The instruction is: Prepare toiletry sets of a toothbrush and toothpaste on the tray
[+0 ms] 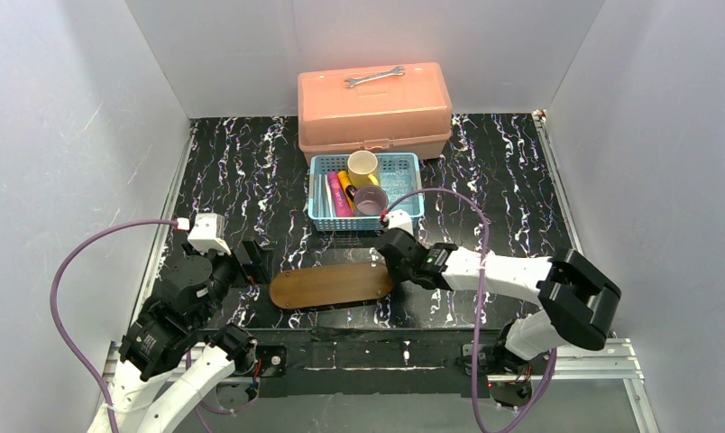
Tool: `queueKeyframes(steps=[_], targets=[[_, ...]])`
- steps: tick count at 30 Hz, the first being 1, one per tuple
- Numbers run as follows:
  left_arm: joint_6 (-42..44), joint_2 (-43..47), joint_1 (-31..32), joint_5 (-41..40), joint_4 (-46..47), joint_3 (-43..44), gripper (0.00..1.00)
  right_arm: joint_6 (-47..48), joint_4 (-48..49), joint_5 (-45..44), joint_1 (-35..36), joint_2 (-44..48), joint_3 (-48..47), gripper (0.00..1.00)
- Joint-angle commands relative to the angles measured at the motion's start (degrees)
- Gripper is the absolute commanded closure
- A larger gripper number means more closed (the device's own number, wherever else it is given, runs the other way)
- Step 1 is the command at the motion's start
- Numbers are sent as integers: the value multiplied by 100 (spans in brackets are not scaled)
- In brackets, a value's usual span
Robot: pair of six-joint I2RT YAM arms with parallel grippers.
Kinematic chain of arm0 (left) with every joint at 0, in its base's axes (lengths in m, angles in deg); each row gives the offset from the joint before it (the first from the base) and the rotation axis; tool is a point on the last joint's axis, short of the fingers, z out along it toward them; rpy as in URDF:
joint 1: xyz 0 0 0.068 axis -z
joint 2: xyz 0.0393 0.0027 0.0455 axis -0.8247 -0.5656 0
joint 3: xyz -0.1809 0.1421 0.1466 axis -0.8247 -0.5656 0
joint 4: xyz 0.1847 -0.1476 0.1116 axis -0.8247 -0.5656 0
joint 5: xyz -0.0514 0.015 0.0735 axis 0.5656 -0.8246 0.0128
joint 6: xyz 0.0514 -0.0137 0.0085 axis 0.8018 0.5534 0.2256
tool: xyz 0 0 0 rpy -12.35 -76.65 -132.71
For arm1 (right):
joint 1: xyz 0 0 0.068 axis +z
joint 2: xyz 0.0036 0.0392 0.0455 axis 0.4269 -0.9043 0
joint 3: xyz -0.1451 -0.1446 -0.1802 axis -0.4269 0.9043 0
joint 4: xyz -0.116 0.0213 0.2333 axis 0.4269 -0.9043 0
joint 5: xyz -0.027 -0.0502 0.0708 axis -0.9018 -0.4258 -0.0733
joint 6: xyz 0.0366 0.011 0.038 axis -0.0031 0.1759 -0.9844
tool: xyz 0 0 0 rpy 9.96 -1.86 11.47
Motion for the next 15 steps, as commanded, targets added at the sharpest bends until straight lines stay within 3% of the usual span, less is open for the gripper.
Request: queueKeyframes(steps=[1,15], targets=[[-26,-71,19,-143,-54,-28,1,224,-365,-228,-308,437,163,64],[-22,-118,18,-143,-54,-20,1,437,-526,186,-938,1206,389,64]])
